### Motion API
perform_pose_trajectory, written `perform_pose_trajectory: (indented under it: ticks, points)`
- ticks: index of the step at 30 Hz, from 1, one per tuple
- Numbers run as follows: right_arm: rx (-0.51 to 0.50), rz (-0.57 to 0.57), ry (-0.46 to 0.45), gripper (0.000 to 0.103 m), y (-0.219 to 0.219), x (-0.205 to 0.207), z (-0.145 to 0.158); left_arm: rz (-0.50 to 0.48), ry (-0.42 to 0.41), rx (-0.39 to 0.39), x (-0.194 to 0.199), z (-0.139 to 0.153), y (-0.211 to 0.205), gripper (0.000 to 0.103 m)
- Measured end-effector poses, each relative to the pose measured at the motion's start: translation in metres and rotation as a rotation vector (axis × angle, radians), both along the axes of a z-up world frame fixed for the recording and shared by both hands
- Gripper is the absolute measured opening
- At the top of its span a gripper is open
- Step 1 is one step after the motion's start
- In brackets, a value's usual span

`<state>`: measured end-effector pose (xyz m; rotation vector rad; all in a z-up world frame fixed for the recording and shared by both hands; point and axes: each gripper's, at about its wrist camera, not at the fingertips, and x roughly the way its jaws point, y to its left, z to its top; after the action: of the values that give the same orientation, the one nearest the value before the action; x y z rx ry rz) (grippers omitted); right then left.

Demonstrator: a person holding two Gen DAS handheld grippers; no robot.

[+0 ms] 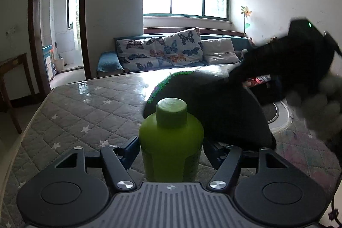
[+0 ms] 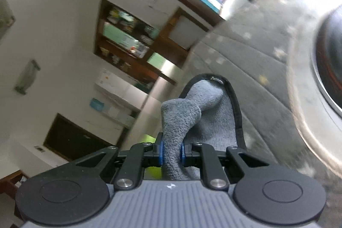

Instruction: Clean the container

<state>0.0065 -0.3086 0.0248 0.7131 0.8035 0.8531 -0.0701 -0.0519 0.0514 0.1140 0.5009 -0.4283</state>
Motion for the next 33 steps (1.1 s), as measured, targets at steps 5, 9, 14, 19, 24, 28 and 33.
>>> perform_pose_trajectory:
  ticks: [5,9,14,19,24,28,33]
  points:
    - [-0.007,0.033,-0.003,0.014,0.019,0.023,0.005,-0.012,0.0,-0.005,0.001,-0.002,0.002,0.069]
    - [0.002,0.015,0.046,0.014,0.023,0.037,-0.01,-0.021,-0.006,-0.008,0.001,-0.004,0.004,0.069]
    - [-0.011,-0.01,0.13,0.014,0.022,0.042,-0.043,-0.025,-0.007,-0.01,0.0,-0.004,0.005,0.069]
    - [-0.039,-0.026,0.177,0.014,0.018,0.039,-0.065,-0.032,-0.012,0.0,-0.001,-0.003,0.008,0.069]
    - [-0.05,-0.022,0.183,0.014,0.014,0.029,-0.069,-0.028,-0.023,0.02,-0.002,0.0,0.014,0.069]
    - [-0.068,-0.007,0.175,0.014,0.014,0.015,-0.069,-0.008,-0.002,-0.001,-0.003,0.0,0.022,0.069]
    - [-0.059,-0.001,0.169,0.014,0.01,0.003,-0.067,0.005,0.008,0.012,-0.005,-0.002,0.015,0.07]
